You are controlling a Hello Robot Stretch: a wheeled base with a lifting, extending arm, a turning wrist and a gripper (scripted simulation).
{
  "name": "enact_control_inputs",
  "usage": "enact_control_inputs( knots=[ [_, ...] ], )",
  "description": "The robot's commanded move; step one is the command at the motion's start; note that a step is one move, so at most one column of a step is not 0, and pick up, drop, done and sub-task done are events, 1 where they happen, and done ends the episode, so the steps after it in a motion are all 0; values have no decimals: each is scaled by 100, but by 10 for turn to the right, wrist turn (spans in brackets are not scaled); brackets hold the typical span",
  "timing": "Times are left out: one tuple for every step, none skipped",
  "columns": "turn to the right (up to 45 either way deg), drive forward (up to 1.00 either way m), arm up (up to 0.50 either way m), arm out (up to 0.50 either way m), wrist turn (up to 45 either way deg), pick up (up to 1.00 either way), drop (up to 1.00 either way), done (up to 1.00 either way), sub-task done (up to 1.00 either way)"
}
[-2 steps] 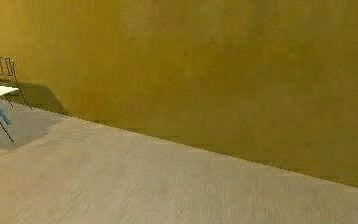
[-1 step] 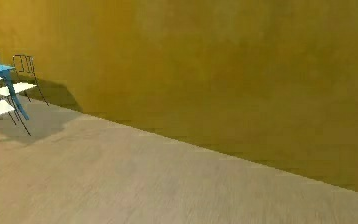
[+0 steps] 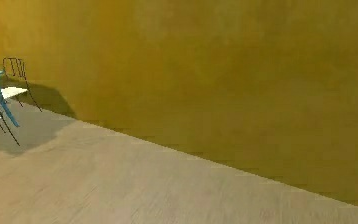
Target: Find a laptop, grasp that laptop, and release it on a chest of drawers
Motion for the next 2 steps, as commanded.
enact_control_inputs(
  knots=[
    [-450, 0, 0, 0, 0, 0, 0, 0, 0],
    [-150, 0, 0, 0, 0, 0, 0, 0, 0]
  ],
)
